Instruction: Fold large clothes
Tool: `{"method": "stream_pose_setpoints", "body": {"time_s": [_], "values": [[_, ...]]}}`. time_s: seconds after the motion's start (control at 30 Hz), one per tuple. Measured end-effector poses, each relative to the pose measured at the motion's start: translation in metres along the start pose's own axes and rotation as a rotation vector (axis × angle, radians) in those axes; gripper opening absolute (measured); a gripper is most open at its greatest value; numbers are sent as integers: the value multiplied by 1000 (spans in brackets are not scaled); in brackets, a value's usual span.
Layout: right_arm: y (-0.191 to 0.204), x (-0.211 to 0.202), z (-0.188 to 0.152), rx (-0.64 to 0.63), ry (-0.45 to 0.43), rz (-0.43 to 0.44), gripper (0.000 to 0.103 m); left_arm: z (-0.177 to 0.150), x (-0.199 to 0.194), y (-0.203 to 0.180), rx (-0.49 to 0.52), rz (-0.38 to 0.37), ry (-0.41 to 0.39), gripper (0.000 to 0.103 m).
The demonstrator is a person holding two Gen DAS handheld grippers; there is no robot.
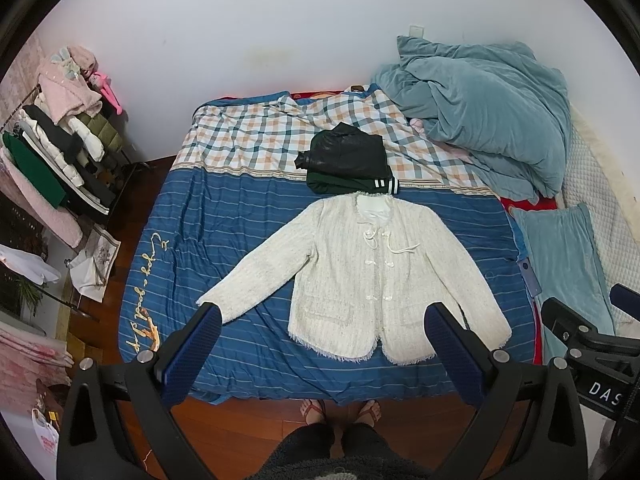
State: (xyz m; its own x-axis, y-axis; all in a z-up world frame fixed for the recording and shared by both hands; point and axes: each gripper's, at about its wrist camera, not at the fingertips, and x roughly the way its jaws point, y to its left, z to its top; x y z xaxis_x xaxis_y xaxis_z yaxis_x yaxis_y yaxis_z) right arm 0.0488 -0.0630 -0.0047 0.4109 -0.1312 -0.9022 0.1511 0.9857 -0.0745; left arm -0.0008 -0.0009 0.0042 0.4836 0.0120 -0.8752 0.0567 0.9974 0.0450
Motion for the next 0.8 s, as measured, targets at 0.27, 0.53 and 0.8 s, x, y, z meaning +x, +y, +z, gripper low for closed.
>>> {"method": "stream_pose_setpoints", "body": {"time_s": [0.27,0.53,0.8], "values": [[-2,-8,0,-14,-15,-11,103,3,-1,1,2,3,-4,103],[-2,-7,-2,-14,-21,-9,103,7,-3,-3,-1,4,-8,103],[-3,-8,0,-17,-23,-12,103,13,-14,-3,2,4,-10,103]]}}
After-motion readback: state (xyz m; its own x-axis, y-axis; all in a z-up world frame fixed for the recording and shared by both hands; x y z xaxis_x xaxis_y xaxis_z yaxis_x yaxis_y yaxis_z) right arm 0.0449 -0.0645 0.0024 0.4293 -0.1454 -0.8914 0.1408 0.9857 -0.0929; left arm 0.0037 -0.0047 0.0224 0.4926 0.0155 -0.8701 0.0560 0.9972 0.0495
